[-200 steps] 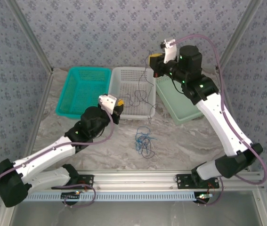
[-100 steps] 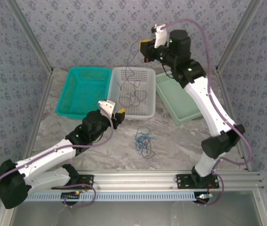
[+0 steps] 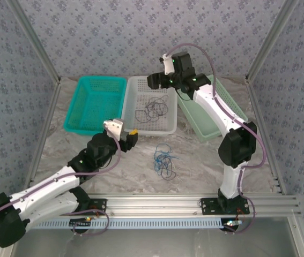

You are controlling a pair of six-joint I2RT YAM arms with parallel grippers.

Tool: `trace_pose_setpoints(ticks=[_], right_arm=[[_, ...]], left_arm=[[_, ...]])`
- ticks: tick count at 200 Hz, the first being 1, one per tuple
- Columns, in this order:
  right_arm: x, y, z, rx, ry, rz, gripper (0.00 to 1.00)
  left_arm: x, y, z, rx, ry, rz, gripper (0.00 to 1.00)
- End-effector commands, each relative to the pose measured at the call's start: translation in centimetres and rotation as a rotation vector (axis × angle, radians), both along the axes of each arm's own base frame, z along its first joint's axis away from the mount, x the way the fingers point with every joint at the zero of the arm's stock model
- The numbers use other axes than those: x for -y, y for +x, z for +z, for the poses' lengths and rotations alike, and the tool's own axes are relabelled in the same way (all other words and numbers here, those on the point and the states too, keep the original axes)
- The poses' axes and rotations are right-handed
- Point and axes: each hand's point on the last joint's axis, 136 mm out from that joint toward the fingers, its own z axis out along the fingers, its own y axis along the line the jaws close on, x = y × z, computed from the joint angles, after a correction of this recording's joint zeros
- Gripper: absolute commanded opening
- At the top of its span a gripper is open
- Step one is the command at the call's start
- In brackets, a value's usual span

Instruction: Untangle the cables

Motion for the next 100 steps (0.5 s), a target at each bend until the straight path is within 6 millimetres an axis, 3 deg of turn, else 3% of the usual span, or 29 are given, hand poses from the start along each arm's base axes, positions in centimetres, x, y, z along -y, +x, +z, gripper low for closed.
trace_pose_setpoints(ticks=[1,28,68,82,87,100], right_arm=[[2.5,-2.5,1.3,0.037,-0.088,-0.020,0.87],[4.8,-7.3,-0.2,-0.032,-0.129,-0.006,0.76],[6.8,-17.5,-6.2,-0.253,-0.168,0.098,0.59],[6.4,-20.1,-7.5,-0.295,-0.138,0.120,0.53],[6.3,-21.4,-9.4,-0.337,-0.140,0.134,0.53],[5.5,-23.5,-11.4,-0.375,-0.162,0.171,0.53]], left_arm=[[-0.2,0.0,-1.1,-0.040,0.001,0.010,0.80],[-0.5,0.1,-2.0,-0.051,-0.025,0.032,0.82],[-0.8,0.1,-2.7,-0.073,-0.011,0.048,0.86],[-0.9,0.2,-2.9,-0.078,-0.006,0.056,0.87],[-0.9,0.3,-2.9,-0.077,-0.008,0.058,0.88],[-0.9,0.4,-2.9,-0.079,-0.014,0.061,0.88]])
